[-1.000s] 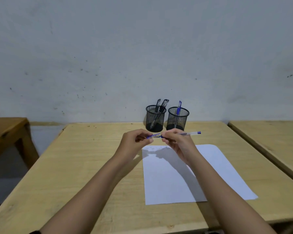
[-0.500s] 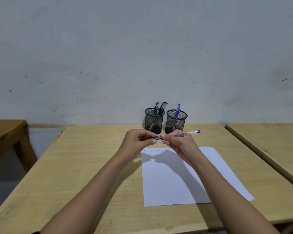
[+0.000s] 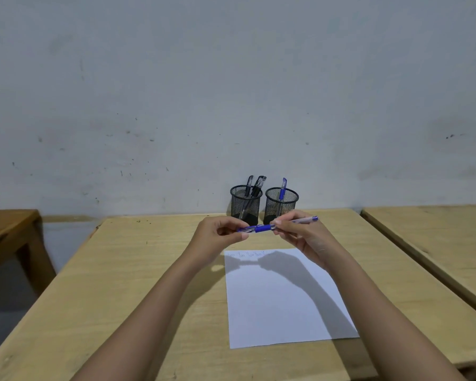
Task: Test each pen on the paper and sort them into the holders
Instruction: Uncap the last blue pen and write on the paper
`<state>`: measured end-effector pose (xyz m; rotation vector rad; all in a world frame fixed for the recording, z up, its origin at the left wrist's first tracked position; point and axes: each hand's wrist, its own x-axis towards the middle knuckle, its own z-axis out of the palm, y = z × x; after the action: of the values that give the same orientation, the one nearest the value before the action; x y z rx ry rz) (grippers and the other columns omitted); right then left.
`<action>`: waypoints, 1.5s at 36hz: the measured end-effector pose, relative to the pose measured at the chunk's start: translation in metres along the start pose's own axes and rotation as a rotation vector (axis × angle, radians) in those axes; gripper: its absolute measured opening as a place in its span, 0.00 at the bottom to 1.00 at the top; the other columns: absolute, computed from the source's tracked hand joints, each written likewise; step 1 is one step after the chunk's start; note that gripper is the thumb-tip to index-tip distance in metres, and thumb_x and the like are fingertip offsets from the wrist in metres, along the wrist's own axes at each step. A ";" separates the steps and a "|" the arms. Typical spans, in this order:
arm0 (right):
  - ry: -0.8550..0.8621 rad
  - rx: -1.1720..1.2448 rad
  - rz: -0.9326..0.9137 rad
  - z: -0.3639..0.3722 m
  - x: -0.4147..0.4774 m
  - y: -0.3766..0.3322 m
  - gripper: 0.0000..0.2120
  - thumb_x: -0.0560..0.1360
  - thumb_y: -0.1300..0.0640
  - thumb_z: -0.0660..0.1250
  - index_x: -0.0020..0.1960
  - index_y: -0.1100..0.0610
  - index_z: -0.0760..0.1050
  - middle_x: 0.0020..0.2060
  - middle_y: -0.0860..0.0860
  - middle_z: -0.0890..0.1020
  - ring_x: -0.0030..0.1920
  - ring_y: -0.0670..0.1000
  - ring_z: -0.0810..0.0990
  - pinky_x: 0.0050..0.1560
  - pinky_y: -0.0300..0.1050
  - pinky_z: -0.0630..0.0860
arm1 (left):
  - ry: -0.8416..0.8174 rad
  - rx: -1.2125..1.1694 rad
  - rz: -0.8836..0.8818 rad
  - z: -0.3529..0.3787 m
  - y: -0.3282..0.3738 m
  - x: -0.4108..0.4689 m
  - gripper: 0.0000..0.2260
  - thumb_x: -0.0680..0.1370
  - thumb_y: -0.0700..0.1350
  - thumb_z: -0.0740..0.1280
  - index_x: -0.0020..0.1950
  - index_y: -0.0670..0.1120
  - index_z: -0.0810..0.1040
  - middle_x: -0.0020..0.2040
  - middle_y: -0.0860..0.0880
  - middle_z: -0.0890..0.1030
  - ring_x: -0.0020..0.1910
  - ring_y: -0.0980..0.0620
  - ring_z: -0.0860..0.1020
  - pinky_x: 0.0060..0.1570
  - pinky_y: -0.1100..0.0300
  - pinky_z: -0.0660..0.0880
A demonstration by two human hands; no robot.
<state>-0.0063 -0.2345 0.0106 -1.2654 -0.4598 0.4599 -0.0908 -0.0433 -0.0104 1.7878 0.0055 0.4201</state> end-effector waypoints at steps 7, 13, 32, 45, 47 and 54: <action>-0.083 -0.411 -0.026 -0.017 -0.006 -0.004 0.04 0.67 0.70 0.72 0.39 0.63 0.81 0.30 0.53 0.83 0.33 0.48 0.81 0.37 0.36 0.78 | -0.026 0.024 -0.027 -0.016 0.005 0.005 0.07 0.69 0.37 0.74 0.45 0.44 0.83 0.45 0.43 0.84 0.42 0.53 0.79 0.48 0.62 0.75; -0.151 -0.755 -0.036 -0.010 -0.003 -0.009 0.06 0.65 0.67 0.75 0.40 0.60 0.80 0.32 0.51 0.82 0.32 0.45 0.80 0.38 0.37 0.75 | -0.023 -0.035 0.043 -0.007 0.024 0.022 0.07 0.69 0.34 0.73 0.46 0.42 0.82 0.40 0.49 0.84 0.39 0.58 0.81 0.42 0.70 0.75; 0.474 -0.422 -0.393 -0.074 0.062 -0.023 0.11 0.69 0.68 0.71 0.41 0.55 0.73 0.39 0.53 0.82 0.44 0.54 0.83 0.52 0.52 0.79 | 0.052 0.204 -0.053 0.092 -0.043 0.101 0.28 0.75 0.46 0.69 0.71 0.42 0.63 0.66 0.47 0.68 0.67 0.51 0.67 0.69 0.55 0.65; 0.478 -0.549 -0.254 -0.090 0.142 0.010 0.04 0.74 0.57 0.66 0.41 0.55 0.77 0.38 0.54 0.82 0.45 0.56 0.82 0.54 0.59 0.77 | 0.127 0.231 0.072 0.111 -0.091 0.134 0.30 0.76 0.49 0.66 0.75 0.48 0.57 0.72 0.48 0.65 0.72 0.54 0.62 0.72 0.53 0.60; 0.472 -0.622 -0.240 -0.088 0.147 0.016 0.04 0.74 0.57 0.66 0.44 0.58 0.78 0.40 0.55 0.82 0.45 0.54 0.81 0.54 0.54 0.77 | 0.136 0.241 0.101 0.112 -0.095 0.137 0.30 0.77 0.48 0.66 0.75 0.47 0.56 0.72 0.48 0.65 0.72 0.55 0.62 0.72 0.55 0.59; 0.481 -0.739 -0.220 -0.090 0.162 0.029 0.06 0.73 0.59 0.68 0.48 0.60 0.79 0.49 0.59 0.80 0.42 0.50 0.78 0.38 0.29 0.69 | 0.131 0.266 0.107 0.112 -0.106 0.144 0.31 0.77 0.49 0.64 0.76 0.47 0.54 0.74 0.49 0.63 0.74 0.55 0.59 0.73 0.50 0.58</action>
<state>0.1757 -0.2077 -0.0270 -1.9423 -0.3571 -0.2393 0.0983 -0.0883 -0.0919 2.0250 0.0601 0.6372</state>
